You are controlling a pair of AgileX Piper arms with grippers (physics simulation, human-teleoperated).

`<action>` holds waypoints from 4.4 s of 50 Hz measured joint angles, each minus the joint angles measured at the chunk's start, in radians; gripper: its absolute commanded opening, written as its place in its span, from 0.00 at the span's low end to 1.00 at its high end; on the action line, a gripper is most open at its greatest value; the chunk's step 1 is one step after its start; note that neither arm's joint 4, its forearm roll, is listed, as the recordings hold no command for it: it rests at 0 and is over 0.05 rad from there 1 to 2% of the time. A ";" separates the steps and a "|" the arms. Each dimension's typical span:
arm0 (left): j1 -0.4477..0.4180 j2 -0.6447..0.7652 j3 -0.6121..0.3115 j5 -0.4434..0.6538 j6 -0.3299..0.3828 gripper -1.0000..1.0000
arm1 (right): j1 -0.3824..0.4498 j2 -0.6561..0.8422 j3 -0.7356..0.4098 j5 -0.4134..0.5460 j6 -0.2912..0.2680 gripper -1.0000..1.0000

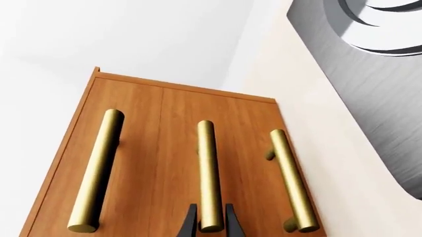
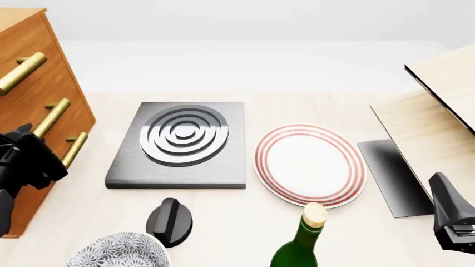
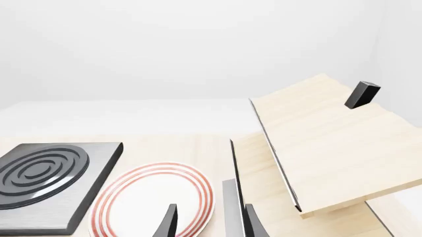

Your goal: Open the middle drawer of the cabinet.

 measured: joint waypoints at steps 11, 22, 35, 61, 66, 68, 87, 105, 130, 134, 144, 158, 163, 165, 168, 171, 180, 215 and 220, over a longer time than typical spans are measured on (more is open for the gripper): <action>-0.009 -0.001 0.002 -0.003 0.007 0.00 | 0.000 0.001 0.000 -0.001 0.000 1.00; -0.031 -0.005 0.008 -0.007 0.027 0.00 | 0.000 0.000 0.000 0.000 0.000 1.00; -0.061 0.004 0.020 -0.040 0.058 0.00 | 0.000 0.000 0.000 0.000 0.000 1.00; -0.122 0.003 0.035 -0.070 0.101 0.00 | 0.000 -0.001 0.000 0.001 0.000 1.00; -0.143 -0.009 0.035 -0.053 0.102 0.00 | 0.000 -0.001 0.000 0.001 0.000 1.00; -0.150 -0.013 0.035 -0.046 0.103 0.00 | 0.000 -0.001 0.000 0.001 0.000 1.00; -0.184 -0.034 0.038 -0.019 0.115 0.00 | 0.000 -0.002 0.000 0.002 0.000 1.00; -0.214 -0.031 0.047 -0.038 0.129 0.00 | 0.000 -0.002 0.000 0.002 0.000 1.00; -0.253 -0.022 0.059 -0.067 0.140 0.00 | 0.000 -0.002 0.000 0.002 0.000 1.00; -0.257 -0.018 0.061 -0.075 0.140 0.00 | 0.000 -0.002 0.000 0.002 0.000 1.00; -0.263 -0.009 0.065 -0.093 0.141 0.00 | 0.000 -0.002 0.000 0.002 0.000 1.00; -0.279 0.004 0.067 -0.101 0.143 1.00 | 0.000 -0.002 0.000 0.002 0.000 1.00; -0.297 0.015 0.064 -0.093 0.146 1.00 | 0.000 -0.002 0.000 0.002 0.000 1.00; -0.302 0.018 0.064 -0.091 0.146 1.00 | 0.000 -0.002 0.000 0.002 0.000 1.00; -0.308 0.023 0.064 -0.090 0.148 1.00 | 0.000 -0.002 0.000 0.002 0.000 1.00; -0.314 0.027 0.064 -0.089 0.149 1.00 | 0.000 -0.002 0.000 0.002 0.000 1.00; -0.328 0.034 0.065 -0.090 0.154 1.00 | 0.000 -0.002 0.000 0.002 0.000 1.00; -0.442 -0.112 0.041 0.050 0.116 1.00 | 0.000 -0.002 0.000 0.002 0.000 1.00; -0.466 -0.157 0.030 0.103 0.091 1.00 | 0.000 -0.002 0.000 0.002 0.000 1.00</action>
